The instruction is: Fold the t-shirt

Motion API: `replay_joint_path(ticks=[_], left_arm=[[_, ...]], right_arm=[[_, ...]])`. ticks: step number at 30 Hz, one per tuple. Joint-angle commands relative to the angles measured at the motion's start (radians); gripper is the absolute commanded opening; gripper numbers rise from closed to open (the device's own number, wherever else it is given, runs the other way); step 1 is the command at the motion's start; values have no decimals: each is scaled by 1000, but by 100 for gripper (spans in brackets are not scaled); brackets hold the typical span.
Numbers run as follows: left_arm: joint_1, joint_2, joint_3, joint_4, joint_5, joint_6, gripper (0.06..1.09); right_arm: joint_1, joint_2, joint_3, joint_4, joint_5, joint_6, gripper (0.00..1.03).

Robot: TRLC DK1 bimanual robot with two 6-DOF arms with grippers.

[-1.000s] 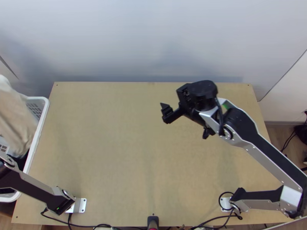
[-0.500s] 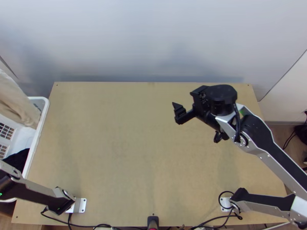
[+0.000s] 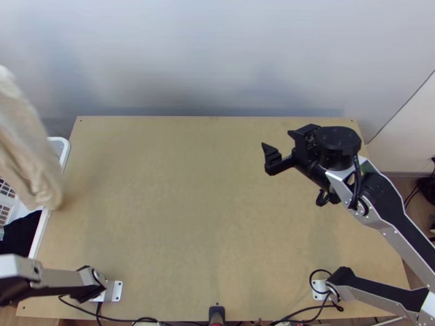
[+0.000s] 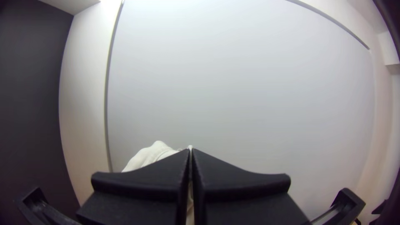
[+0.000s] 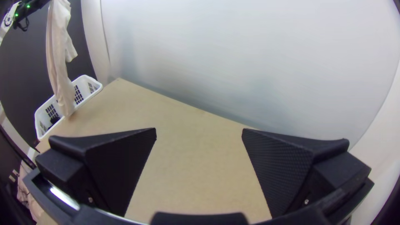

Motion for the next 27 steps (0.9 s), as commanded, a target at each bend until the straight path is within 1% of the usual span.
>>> replay_joint_path(ticks=[1, 4, 8, 12, 14, 18, 23, 27], left_arm=[[-194, -142, -108, -8, 9, 7, 9], [-318, -202, -198, -17, 10, 36, 9], [-400, -258, -327, -21, 10, 65, 9], [-464, -307, -465, -8, -3, 63, 9], [-524, -337, -537, 20, -31, 65, 9], [-610, -379, -658, 88, -45, 71, 9], [-811, -401, -744, 92, -143, 80, 9], [-1029, -402, -798, 112, -250, 83, 9]], right_arm=[[-51, -46, -44, 17, 1, 11, 96], [-71, -58, -55, 24, 1, 13, 96], [-88, -72, -62, 24, 1, 13, 96], [-99, -89, -78, 24, 1, 13, 96], [-108, -97, -87, 24, 0, 13, 96], [-126, -110, -104, 30, 0, 13, 96], [-154, -130, -119, 30, 1, 11, 96], [-185, -167, -150, 31, 1, 11, 96]])
